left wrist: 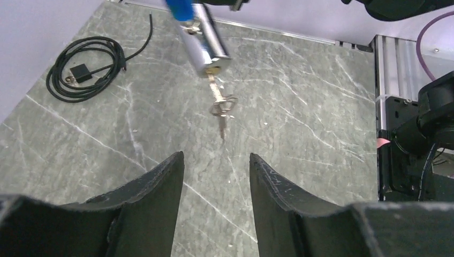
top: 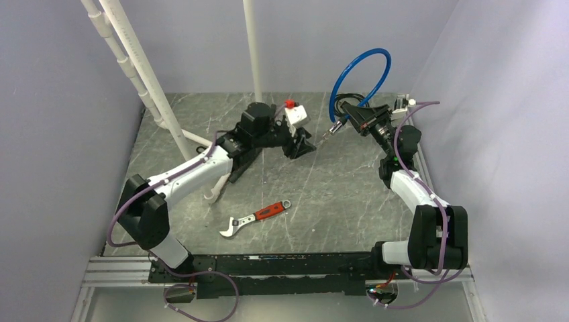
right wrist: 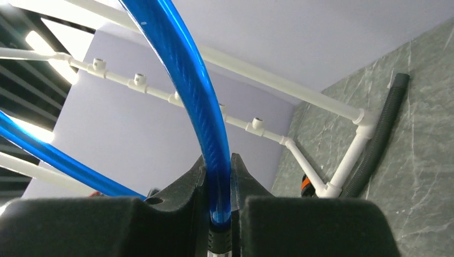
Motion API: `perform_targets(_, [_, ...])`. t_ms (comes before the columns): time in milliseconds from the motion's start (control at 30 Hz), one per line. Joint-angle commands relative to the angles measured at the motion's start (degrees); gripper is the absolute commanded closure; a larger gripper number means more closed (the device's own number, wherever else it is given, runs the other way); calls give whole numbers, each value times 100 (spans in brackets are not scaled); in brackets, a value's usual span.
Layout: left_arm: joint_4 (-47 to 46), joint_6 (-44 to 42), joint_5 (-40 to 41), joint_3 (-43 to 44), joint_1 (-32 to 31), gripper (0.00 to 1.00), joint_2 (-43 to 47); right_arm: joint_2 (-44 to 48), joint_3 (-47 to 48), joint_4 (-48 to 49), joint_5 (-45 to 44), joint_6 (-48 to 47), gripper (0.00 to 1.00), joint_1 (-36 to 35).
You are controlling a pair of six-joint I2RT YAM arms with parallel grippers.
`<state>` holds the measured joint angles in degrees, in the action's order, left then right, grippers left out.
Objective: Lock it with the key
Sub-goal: Lock the lock.
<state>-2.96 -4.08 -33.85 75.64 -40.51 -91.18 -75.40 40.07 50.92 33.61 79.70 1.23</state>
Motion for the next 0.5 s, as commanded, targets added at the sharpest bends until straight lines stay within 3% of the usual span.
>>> perform_targets(0, [-673,-762,1099,-234,-434,48,302,-22,323,162,-199,180,100,11])
perform_targets(167, [-1280,-1202,2001,-415,-797,46,232,-51,343,53,-221,204,100,8])
perform_targets(300, [-1574,-1315,2278,-388,-905,47,126,-70,357,13,-221,226,100,-16])
perform_targets(467, [-1777,-1462,2419,-391,-962,56,36,-39,331,-34,-214,230,100,-43])
